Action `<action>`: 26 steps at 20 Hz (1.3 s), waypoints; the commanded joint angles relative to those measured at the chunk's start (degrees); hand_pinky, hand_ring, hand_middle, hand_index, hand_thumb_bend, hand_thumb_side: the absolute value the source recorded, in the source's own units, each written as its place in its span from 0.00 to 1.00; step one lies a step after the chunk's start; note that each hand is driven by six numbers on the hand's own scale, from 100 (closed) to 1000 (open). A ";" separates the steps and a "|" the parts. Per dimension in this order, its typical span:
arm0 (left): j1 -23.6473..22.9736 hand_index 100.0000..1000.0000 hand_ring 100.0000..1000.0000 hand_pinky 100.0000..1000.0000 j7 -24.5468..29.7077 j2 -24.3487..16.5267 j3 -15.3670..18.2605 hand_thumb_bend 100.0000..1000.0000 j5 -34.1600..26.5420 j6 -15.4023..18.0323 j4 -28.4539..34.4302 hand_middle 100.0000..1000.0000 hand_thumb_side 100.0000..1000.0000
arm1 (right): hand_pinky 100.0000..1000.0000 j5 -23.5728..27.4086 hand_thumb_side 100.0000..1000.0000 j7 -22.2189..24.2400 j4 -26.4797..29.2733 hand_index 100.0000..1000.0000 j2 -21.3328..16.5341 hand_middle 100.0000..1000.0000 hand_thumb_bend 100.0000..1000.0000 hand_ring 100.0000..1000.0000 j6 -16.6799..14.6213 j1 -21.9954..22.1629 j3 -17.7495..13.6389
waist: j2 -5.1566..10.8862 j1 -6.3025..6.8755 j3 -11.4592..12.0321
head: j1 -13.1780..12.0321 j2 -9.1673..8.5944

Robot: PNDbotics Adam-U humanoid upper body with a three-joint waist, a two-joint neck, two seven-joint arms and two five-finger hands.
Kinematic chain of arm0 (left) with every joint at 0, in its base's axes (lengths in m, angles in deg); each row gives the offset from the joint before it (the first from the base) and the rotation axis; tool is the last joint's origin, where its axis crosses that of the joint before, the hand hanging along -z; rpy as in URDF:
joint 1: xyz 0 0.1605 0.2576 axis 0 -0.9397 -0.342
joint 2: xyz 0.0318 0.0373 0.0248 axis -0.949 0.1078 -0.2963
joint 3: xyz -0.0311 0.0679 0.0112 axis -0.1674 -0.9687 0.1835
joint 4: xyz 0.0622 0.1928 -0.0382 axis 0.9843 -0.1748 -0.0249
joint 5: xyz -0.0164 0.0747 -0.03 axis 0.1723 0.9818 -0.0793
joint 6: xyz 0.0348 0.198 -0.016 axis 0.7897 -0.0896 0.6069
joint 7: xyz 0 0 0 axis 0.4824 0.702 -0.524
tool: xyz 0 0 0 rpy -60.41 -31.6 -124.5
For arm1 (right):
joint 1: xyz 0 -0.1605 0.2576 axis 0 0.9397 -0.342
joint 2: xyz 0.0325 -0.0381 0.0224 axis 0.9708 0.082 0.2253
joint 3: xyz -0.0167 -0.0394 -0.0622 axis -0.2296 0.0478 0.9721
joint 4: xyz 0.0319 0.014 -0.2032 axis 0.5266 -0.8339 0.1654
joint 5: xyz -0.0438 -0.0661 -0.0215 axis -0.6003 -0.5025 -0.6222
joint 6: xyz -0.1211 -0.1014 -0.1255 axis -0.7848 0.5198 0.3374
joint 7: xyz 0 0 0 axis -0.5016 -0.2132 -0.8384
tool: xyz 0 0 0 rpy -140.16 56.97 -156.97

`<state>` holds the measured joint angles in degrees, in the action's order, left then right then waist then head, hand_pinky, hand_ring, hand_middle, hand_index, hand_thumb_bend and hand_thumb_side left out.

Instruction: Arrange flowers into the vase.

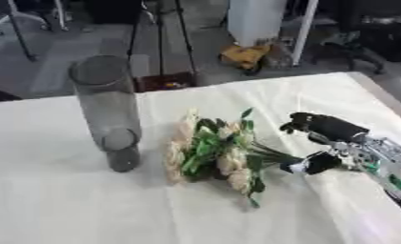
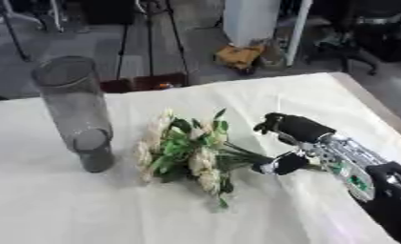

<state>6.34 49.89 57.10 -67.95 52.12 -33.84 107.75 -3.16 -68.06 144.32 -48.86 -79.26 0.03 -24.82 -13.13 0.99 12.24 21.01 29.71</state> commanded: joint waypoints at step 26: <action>1.53 0.97 0.91 0.63 0.15 0.10 0.07 0.00 -0.53 0.26 0.81 0.94 1.00 | 0.93 0.30 0.35 -5.25 -6.97 0.79 0.65 0.50 0.44 1.00 -5.58 -3.29 0.78 | -0.50 -0.23 1.14 | -1.35 1.59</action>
<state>6.97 50.08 57.84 -68.16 51.76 -33.67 107.75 -2.92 -73.56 137.87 -46.81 -84.62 -2.82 -23.80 -14.33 0.78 13.37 19.54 31.40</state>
